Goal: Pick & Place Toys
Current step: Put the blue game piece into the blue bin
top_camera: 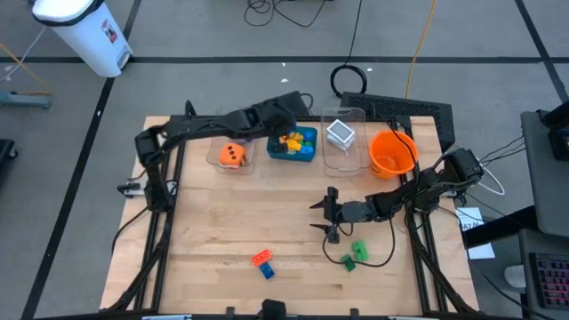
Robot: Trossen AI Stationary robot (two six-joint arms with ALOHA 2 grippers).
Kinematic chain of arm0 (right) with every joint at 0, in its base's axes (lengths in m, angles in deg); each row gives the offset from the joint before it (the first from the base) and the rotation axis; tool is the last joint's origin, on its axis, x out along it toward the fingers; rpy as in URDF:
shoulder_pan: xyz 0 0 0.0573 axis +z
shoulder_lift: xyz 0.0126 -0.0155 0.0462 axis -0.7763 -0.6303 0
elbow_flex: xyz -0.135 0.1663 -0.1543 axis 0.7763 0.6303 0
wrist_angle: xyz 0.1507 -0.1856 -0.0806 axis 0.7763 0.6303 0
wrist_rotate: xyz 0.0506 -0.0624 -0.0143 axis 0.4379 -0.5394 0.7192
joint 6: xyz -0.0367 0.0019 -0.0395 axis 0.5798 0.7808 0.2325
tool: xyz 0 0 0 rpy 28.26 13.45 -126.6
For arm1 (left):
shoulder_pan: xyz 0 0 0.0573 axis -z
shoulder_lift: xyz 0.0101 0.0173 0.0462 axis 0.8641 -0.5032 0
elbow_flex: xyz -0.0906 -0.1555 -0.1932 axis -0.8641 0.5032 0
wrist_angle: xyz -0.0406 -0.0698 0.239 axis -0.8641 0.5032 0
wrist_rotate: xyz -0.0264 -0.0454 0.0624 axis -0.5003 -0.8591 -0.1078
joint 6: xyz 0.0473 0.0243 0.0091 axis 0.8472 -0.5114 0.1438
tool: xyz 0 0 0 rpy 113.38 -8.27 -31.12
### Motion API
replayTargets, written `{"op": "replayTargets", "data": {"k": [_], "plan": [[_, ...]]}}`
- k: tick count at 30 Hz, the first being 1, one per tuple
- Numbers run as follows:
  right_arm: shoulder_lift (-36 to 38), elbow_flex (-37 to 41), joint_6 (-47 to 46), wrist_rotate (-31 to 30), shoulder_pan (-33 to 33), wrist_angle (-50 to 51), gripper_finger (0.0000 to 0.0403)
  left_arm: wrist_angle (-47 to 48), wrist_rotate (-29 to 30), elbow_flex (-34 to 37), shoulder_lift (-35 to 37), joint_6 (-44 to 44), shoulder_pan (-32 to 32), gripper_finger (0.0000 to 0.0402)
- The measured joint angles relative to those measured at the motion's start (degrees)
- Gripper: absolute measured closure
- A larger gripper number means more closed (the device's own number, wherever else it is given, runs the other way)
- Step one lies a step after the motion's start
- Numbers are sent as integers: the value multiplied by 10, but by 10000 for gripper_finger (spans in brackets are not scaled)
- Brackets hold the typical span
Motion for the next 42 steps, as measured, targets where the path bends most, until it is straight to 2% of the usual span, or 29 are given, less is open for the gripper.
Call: {"op": "replayTargets", "data": {"k": [7, 11, 22, 42], "plan": [[0, 0, 0, 5, 0, 4, 133, -17, 23, 0, -35, -15, -17, 395], [0, 0, 0, 29, 0, 4, 133, -16, 23, 1, -36, -15, -20, 398], [0, 0, 0, 28, 0, 4, 133, 5, 23, 2, -36, -28, -22, 394], [0, 0, 0, 29, 0, 4, 133, 21, -23, 2, -36, -43, -28, 228]]}}
